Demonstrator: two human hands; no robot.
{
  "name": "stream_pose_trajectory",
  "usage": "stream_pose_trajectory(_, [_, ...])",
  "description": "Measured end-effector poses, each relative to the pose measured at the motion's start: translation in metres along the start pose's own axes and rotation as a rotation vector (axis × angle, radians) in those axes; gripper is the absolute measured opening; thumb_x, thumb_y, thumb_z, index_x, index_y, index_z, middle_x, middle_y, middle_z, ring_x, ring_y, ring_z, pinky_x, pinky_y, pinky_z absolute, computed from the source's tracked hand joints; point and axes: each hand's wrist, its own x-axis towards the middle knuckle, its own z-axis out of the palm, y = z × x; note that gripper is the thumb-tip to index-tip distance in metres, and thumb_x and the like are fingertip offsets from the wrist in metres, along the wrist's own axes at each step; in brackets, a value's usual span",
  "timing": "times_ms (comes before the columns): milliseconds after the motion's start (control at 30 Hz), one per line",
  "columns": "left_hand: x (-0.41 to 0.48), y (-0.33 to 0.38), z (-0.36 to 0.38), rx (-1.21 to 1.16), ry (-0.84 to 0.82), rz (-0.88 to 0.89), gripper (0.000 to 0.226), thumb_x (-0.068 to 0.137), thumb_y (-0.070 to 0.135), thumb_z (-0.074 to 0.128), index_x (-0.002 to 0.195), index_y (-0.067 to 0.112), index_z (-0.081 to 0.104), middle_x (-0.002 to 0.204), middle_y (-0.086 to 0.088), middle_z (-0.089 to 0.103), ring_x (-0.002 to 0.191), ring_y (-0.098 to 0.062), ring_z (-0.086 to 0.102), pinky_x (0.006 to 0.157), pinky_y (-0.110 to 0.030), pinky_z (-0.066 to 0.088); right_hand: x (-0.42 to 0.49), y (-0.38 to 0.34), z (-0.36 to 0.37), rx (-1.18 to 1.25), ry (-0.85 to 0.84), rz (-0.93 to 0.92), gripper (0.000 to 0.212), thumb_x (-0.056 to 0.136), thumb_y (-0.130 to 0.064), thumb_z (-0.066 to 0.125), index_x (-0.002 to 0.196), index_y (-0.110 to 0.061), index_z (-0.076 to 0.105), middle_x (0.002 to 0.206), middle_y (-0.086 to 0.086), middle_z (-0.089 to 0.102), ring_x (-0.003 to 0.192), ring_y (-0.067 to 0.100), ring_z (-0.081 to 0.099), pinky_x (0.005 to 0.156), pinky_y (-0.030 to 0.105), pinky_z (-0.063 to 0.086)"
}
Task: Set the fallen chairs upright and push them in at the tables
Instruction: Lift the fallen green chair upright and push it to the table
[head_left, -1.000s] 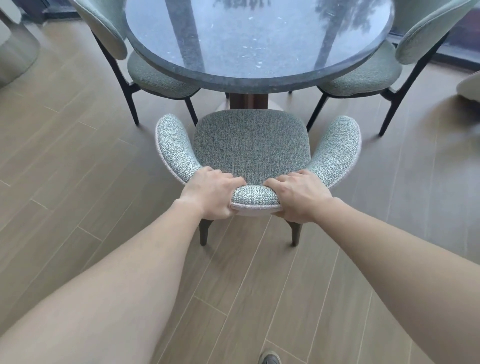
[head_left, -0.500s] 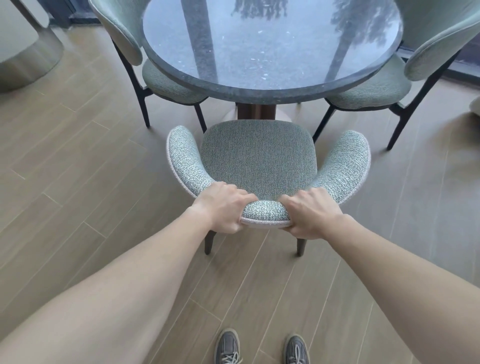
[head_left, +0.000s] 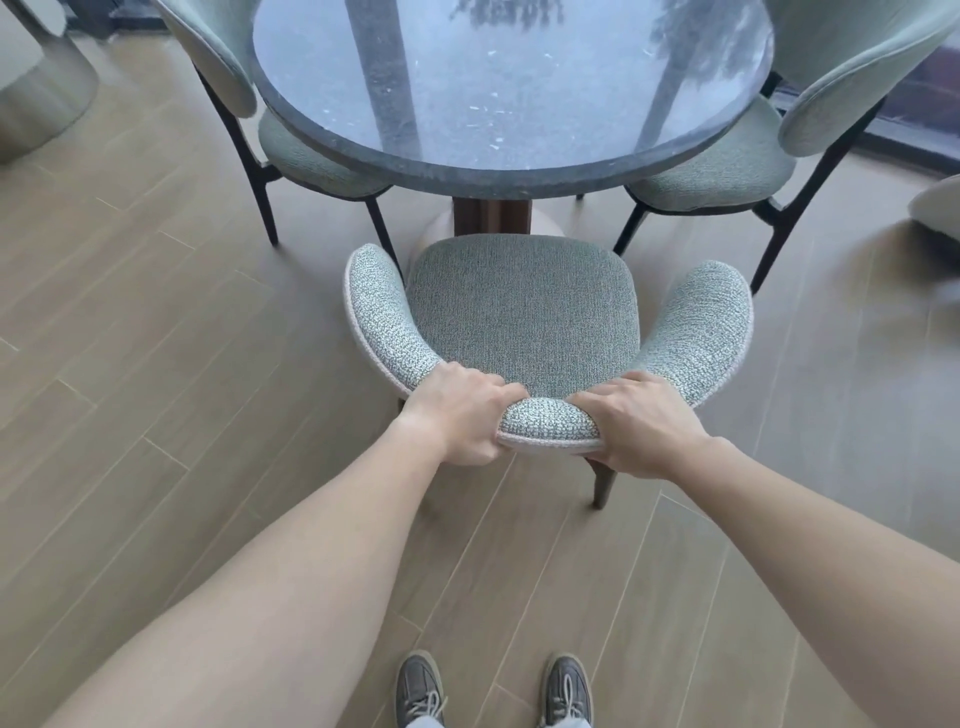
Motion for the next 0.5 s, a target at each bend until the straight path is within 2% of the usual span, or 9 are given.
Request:
stream_pose_trajectory(200, [-0.015,0.009,0.0,-0.02,0.018,-0.091,0.047,0.087,0.048,0.068,0.132,0.036,0.06,0.102,0.01,0.074,0.097,-0.025,0.071,0.09,-0.039,0.048,-0.002,-0.002,0.002,-0.01,-0.032,-0.038,0.052,0.095,-0.067,0.054,0.132,-0.032,0.061,0.122,-0.013,0.072,0.119,0.014,0.067,0.104,0.038,0.041])
stream_pose_trajectory(300, [-0.03,0.006,0.009,-0.017,0.019,-0.065,0.05,0.088,0.048,0.067,0.135,0.036,0.058,0.107,0.011,0.075,0.098,-0.023,0.07,0.087,-0.036,0.048,-0.005,-0.014,0.007,-0.009,-0.064,-0.063,0.049,0.096,-0.064,0.055,0.132,-0.032,0.06,0.127,-0.014,0.071,0.123,0.014,0.066,0.106,0.039,0.039])
stream_pose_trajectory(500, [-0.024,-0.008,0.013,-0.009,-0.005,0.005,0.058,0.088,0.057,0.067,0.14,0.033,0.052,0.116,0.007,0.071,0.106,-0.021,0.069,0.094,-0.037,0.047,0.005,-0.008,0.007,-0.016,-0.08,-0.093,0.051,0.095,-0.062,0.057,0.135,-0.031,0.059,0.125,-0.012,0.071,0.122,0.016,0.065,0.106,0.04,0.041])
